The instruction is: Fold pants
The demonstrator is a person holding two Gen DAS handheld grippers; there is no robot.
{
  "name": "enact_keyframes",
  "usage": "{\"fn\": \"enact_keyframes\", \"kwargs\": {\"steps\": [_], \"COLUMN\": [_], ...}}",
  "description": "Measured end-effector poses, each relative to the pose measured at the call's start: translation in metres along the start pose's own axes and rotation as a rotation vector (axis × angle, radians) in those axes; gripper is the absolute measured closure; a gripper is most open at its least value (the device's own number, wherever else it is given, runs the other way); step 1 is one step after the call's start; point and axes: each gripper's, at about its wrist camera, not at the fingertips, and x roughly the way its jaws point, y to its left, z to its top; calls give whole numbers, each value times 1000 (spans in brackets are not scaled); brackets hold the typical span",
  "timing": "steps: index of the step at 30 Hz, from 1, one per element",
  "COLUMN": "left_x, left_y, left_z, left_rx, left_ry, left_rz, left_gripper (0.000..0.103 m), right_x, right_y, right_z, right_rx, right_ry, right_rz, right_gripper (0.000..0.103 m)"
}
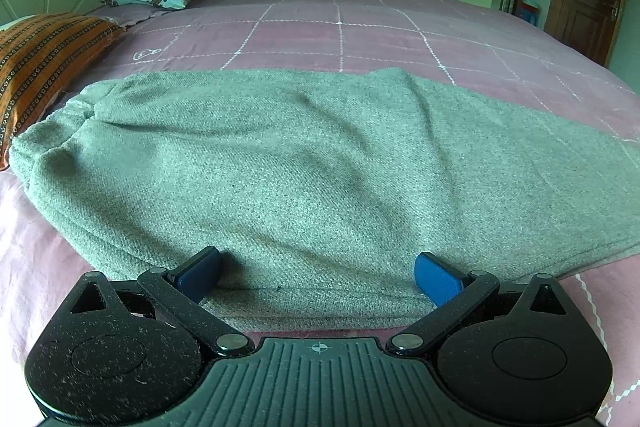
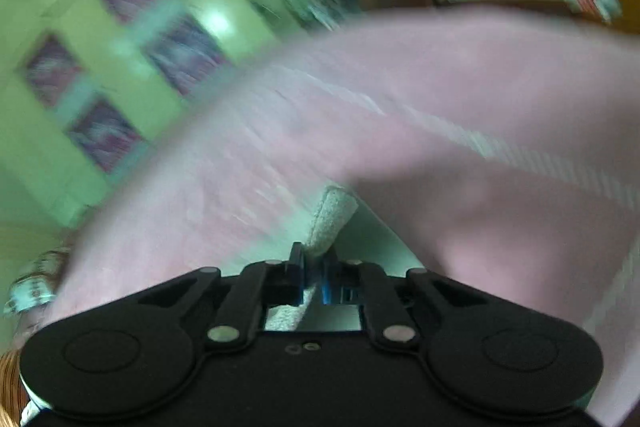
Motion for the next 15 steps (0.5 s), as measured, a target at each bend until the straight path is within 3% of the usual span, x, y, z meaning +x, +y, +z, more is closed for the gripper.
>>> {"fn": "enact_keyframes", "kwargs": {"steps": [3,5,6,7,9,12,15], "left_x": [0,0,0,0,1,2,2], "left_y": [0,0,0,0,0,-1,0], "left_z": [0,0,0,0,0,0,0], "left_rx": [-1,-2,-1,-1,1,2,2], "left_ry": [-1,-1,0,0,-2,-2,-2], "left_rz": [1,1,0,0,1,2,1], "left_gripper": [1,1,1,1,1,1,1], "right_x": [5,33,38,30,11,-7,-4], "right_y": [-12,-45,-58,-64,-62,-76,-84], "right_z": [-4,-15,-20,-21,-17,-14,-22], "right_rx": [56,188,248,268,237,321,337], "right_ry": [10,188,248,214,134,109,165], "right_rz": [-12,-104,-103,-76,-78,-65,-89], "right_gripper": [103,99,102,102,87,89,93]}}
